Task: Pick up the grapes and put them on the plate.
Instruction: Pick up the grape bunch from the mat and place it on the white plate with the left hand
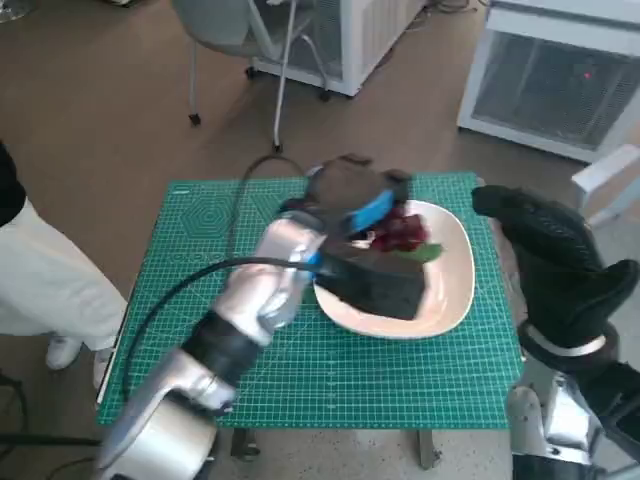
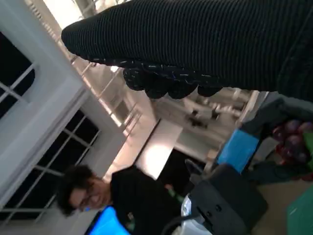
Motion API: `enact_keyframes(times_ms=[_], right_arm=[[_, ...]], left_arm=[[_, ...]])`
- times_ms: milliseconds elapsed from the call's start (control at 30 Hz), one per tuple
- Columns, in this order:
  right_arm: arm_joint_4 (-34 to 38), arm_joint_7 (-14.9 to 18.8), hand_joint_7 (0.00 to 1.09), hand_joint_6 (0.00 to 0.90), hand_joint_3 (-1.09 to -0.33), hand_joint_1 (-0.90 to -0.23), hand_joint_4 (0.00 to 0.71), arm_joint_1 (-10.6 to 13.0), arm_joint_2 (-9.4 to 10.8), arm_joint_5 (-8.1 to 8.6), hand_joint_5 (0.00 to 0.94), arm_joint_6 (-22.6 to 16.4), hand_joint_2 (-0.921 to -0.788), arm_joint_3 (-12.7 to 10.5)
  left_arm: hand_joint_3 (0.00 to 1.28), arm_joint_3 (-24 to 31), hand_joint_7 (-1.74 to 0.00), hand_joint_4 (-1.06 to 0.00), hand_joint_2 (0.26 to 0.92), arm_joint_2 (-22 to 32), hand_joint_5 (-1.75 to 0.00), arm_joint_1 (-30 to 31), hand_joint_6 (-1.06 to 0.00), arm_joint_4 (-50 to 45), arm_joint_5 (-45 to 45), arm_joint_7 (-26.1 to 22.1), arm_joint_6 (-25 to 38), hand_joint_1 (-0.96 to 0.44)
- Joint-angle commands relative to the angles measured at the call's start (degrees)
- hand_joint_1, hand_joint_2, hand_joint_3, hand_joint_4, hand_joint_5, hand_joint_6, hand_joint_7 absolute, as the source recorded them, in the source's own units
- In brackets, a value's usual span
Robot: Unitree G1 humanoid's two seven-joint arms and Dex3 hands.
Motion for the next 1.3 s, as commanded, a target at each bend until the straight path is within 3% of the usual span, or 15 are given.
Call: enact_keyframes(times_ms=[33, 233, 500, 667, 967, 1167, 1300], right_arm=[[-1.5, -2.0, 0.03, 0.284, -0.629, -0.7, 0.276, 2.7, -0.9, -1.72, 0.0, 0.1, -0.921, -0.7], [-2.5, -3.7, 0.03, 0.29, -0.626, -0.714, 0.273, 4.0, -1.4, -2.67, 0.0, -0.2, -0.921, -1.3], [-3.9, -5.7, 0.03, 0.291, -0.625, -0.717, 0.272, 5.3, -1.6, -3.78, 0.0, -0.5, -0.921, -1.5], [-4.4, -6.5, 0.02, 0.289, -0.625, -0.715, 0.272, 5.7, -1.7, -4.23, 0.0, -0.5, -0.921, -1.4], [-4.0, -7.1, 0.02, 0.287, -0.623, -0.715, 0.271, 5.8, -1.9, -4.2, 0.0, -0.5, -0.921, -1.1], [-3.1, -7.0, 0.02, 0.287, -0.62, -0.716, 0.27, 5.5, -1.7, -4.04, 0.0, -0.9, -0.921, -0.8], [-2.5, -7.0, 0.02, 0.288, -0.619, -0.715, 0.271, 5.2, -1.6, -4.05, 0.0, -1.1, -0.921, -0.6]], left_arm=[[0.18, -0.6, -1.01, -0.48, 0.921, -3.3, -1.54, -4.0, -0.62, 5.1, -0.5, 0.9, -0.2, 0.0], [0.21, -0.7, -1.01, -0.43, 0.921, -6.8, -1.6, -6.3, -0.61, 9.9, -1.4, 1.8, -1.2, 0.0], [0.21, -1.4, -1.06, -0.46, 0.921, -9.6, -1.58, -8.1, -0.56, 14.7, -1.2, 3.5, -1.9, 0.01], [0.21, -1.8, -1.13, -0.51, 0.921, -10.2, -1.5, -8.6, -0.52, 16.5, -0.9, 4.6, -1.8, 0.0], [0.23, -2.9, -1.34, -0.47, 0.921, -9.6, -1.38, -8.9, -0.48, 18.6, -0.3, 6.3, -1.9, 0.0], [0.23, -2.9, -1.18, -0.49, 0.921, -9.0, -1.5, -8.7, -0.49, 18.8, -0.7, 6.6, -2.3, 0.0], [0.26, -2.4, -1.15, -0.41, 0.921, -8.7, -1.61, -8.4, -0.5, 19.3, -1.4, 6.9, -2.9, 0.0]])
